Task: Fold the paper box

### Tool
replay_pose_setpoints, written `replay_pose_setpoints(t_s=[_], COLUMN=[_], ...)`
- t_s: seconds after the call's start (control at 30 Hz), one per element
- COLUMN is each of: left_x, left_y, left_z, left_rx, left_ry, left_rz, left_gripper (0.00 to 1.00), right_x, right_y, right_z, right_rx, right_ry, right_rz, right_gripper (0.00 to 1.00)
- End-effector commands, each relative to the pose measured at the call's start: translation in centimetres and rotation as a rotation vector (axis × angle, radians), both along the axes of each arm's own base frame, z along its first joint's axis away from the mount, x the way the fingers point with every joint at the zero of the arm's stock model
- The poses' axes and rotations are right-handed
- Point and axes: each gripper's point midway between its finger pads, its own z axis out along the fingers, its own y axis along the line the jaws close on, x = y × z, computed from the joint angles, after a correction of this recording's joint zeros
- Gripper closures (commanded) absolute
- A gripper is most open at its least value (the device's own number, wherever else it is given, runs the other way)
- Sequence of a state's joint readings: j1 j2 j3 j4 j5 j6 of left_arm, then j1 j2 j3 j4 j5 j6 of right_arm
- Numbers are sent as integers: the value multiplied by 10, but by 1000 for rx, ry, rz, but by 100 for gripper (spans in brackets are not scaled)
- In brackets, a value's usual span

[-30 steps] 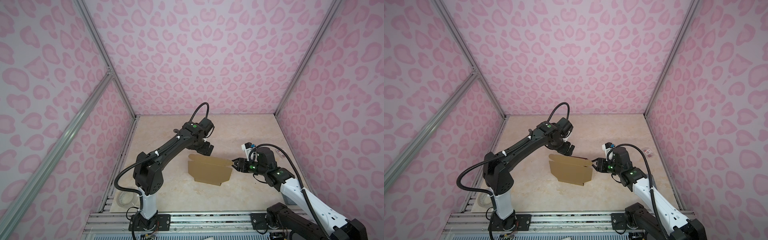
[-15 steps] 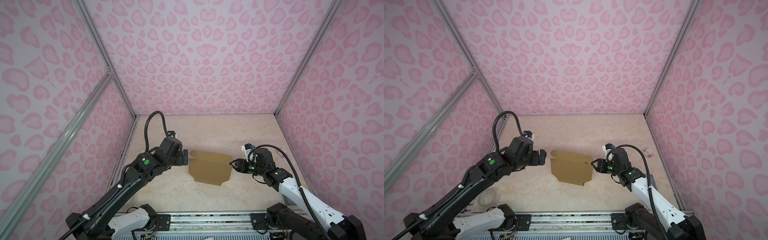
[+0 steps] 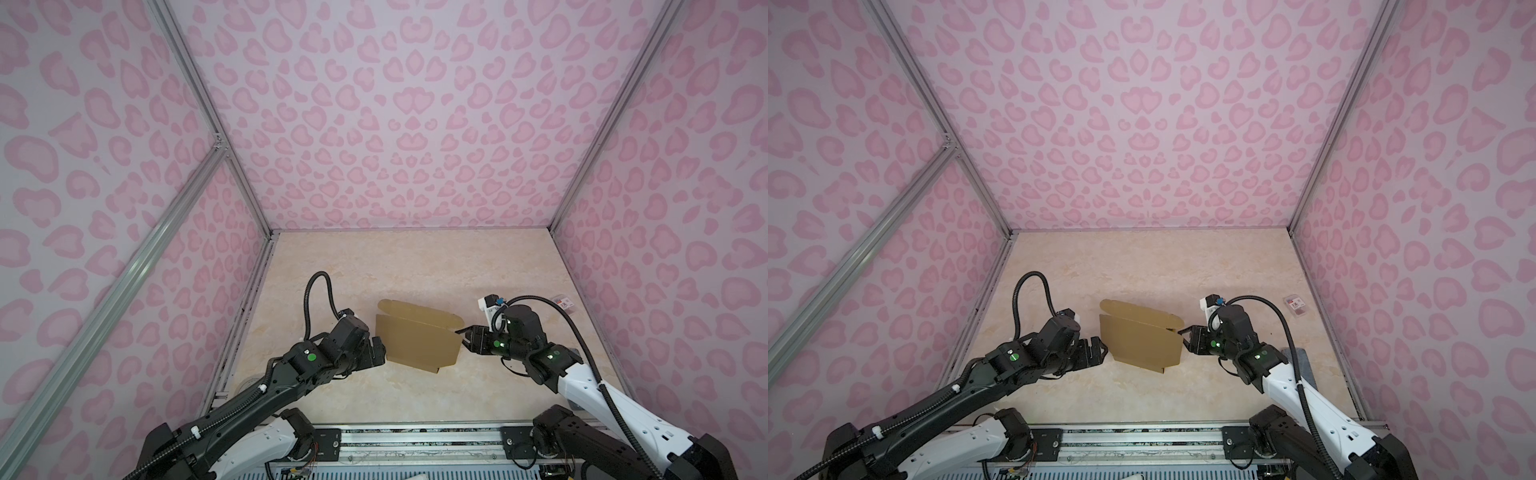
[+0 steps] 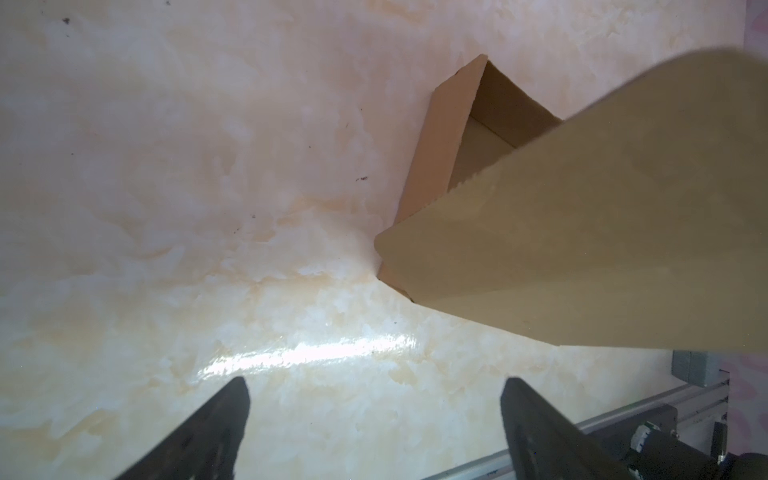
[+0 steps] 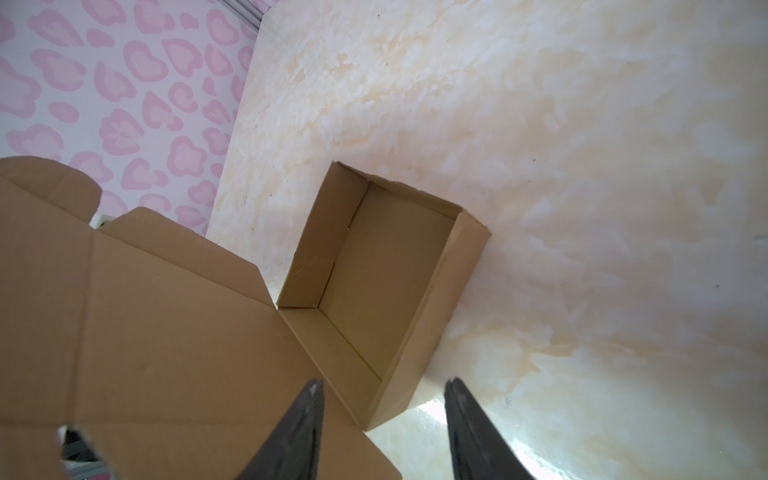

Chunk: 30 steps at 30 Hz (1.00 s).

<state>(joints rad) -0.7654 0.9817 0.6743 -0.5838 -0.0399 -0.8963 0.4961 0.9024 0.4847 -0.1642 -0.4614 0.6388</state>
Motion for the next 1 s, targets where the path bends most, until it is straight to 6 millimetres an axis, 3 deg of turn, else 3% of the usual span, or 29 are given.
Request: replay_pose_setpoints(t_s=[0.0,0.3,0.53,0.73,0.83,0.97], left_x=[14,48,89,121,132,141], left_y=[-15,-25,-57,-82,-86,-67], left_z=[0,-8,-9,8,16,28], left_rx=[-31,76,68,45,45,53], left_ry=[-26,-76,-103,-157,-181,-202], left_rz=[-8,-46,-126,-199,-222,-186], left_gripper=[3,3,3,3,3,3], right_x=[-6,-30,-46,-54,-53,-48], right_y=[2,30,75,110,114,103], right_z=[-4,2,3,0,-5,-6], right_rx=[-4,18,60,54,19,-59], right_ry=[12,-11,-14,-11,-4,-30], right_rz=[-18,31,126,205,214,189], right_gripper=[50,50,50,50,50,50])
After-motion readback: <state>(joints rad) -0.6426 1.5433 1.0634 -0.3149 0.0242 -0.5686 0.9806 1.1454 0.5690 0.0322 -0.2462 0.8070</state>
